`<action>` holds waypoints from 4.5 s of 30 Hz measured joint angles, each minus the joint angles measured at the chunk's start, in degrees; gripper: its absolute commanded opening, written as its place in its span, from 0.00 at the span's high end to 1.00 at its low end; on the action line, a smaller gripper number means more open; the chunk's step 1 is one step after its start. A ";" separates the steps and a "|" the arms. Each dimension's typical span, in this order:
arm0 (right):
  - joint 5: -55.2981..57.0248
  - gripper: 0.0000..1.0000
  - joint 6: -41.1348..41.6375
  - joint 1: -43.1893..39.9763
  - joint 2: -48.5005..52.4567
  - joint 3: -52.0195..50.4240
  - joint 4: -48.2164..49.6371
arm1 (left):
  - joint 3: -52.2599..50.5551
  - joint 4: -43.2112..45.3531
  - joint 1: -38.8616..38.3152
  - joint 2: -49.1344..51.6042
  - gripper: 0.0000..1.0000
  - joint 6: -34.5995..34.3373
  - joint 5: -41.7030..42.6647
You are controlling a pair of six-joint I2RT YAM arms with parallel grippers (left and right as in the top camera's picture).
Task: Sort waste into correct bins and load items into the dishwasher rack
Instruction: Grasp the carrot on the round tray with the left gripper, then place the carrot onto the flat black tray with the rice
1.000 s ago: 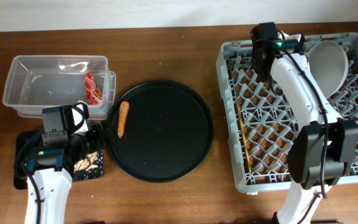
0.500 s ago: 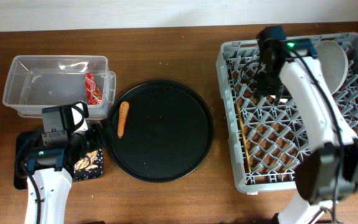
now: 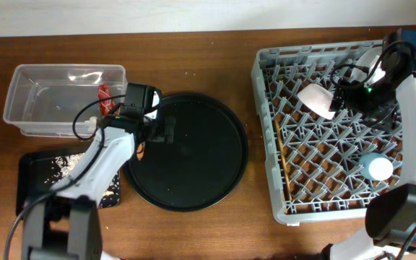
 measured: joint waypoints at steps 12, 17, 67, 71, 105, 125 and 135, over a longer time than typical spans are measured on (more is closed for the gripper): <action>-0.22 0.01 0.00 0.00 0.00 0.02 0.04 | 1.99 -1.38 0.04 11.13 0.51 0.57 0.68; -0.24 0.01 -0.04 0.00 0.00 0.02 0.04 | 2.10 -1.57 -0.22 11.21 0.65 0.68 1.05; -0.42 0.01 -0.04 0.00 0.00 0.02 0.04 | -11.72 -5.64 45.00 -4.70 0.78 -21.20 -6.40; -0.42 0.01 -0.07 0.00 0.00 0.02 0.04 | -11.72 -5.64 45.00 -3.69 0.61 -21.57 -6.38; -0.42 0.01 -0.07 0.00 0.00 0.02 0.04 | -19.06 -24.61 51.52 -11.61 1.00 -32.57 1.53; -0.42 0.01 -0.02 0.00 0.00 0.02 0.24 | -17.57 -34.38 51.52 -27.50 1.00 -33.07 -3.48; -0.39 0.01 -0.02 0.00 0.00 0.02 0.24 | -31.52 -20.15 51.52 -27.47 1.00 -35.54 -5.01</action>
